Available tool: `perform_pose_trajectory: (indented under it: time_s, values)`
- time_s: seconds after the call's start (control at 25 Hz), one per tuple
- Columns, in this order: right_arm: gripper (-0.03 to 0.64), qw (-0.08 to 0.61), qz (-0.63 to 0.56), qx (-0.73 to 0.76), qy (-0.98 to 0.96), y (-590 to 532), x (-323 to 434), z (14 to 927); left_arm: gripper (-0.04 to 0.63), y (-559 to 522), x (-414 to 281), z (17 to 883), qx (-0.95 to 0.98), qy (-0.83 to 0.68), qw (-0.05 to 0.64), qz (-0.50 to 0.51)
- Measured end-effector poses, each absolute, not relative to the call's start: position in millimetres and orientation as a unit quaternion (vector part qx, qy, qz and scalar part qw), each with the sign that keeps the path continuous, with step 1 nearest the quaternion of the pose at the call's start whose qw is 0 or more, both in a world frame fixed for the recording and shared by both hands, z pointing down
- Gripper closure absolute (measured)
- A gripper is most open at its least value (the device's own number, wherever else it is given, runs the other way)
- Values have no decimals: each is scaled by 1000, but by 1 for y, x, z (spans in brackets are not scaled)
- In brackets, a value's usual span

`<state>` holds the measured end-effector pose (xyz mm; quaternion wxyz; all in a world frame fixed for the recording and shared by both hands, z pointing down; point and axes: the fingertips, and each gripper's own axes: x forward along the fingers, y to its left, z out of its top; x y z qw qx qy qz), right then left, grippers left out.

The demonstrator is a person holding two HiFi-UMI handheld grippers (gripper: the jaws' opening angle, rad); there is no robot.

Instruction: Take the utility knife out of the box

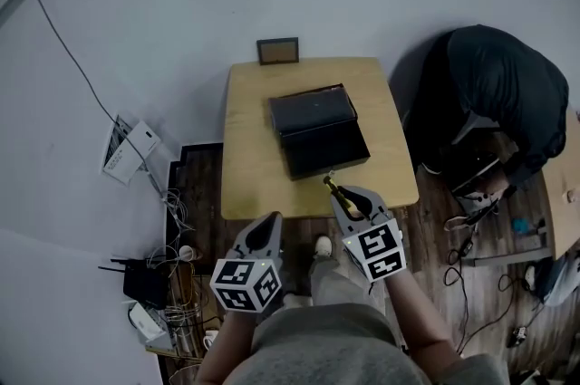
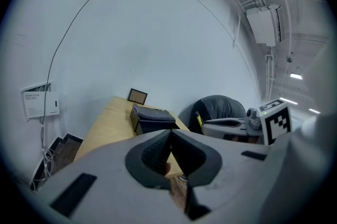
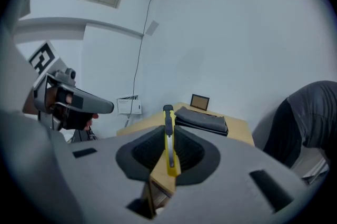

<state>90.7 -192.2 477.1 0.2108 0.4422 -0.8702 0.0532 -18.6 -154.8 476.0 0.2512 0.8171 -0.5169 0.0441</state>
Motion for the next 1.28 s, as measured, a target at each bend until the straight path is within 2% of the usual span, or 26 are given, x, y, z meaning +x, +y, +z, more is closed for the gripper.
perform_pose_trajectory:
  time_s: [0.76,1.28]
  values:
    - [572,116,72,493,-859,-69,73,440,592,-48,-34,461,827,-510,236,20]
    - [572,92,78,486,-866,-44,54,436,592,-30,-50,456,823,-521,227,7]
